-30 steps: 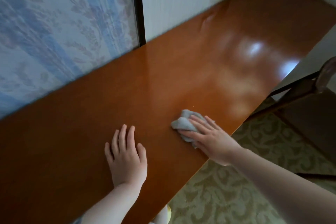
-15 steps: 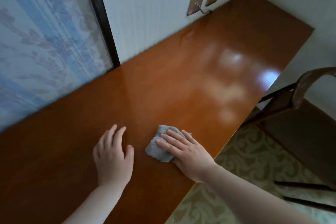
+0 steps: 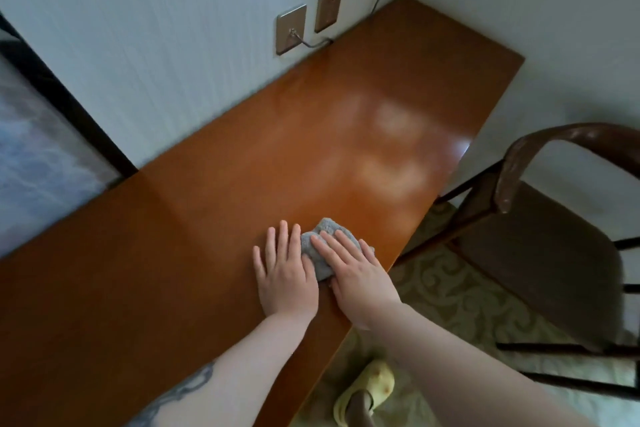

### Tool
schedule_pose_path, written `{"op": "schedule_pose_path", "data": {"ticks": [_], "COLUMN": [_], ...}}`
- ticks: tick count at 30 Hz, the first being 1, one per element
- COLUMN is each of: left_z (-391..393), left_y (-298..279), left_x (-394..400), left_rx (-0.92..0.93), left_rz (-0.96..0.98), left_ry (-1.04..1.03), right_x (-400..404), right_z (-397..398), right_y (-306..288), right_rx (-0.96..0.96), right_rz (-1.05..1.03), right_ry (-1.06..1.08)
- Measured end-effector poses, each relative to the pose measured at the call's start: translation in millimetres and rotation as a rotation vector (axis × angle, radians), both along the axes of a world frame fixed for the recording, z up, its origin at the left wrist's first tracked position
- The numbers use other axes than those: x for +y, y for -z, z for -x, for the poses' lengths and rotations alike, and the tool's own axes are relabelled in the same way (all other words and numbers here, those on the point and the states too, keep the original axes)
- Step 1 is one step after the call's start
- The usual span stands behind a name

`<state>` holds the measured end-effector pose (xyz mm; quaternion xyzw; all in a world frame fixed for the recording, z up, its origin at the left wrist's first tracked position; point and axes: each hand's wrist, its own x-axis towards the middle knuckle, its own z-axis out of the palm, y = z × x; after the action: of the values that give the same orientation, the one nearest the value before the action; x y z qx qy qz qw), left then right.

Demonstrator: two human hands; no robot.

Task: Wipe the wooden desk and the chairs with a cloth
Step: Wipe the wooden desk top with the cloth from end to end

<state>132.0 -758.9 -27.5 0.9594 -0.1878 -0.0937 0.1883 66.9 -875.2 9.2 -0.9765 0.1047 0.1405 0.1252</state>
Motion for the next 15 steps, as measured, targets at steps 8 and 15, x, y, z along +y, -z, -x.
{"op": "schedule_pose_path", "data": {"ticks": [8, 15], "left_z": [-11, -14], "left_y": [-2, 8], "left_x": [-57, -66], "left_rx": [0.012, -0.020], "left_rz": [-0.091, -0.100], "left_ry": [-0.169, -0.233], "right_x": [-78, -71], "right_z": [-29, -5], "right_y": [5, 25], "right_rx": [-0.050, -0.146], "right_rz": [-0.034, -0.078], "right_ry": [0.290, -0.187]}}
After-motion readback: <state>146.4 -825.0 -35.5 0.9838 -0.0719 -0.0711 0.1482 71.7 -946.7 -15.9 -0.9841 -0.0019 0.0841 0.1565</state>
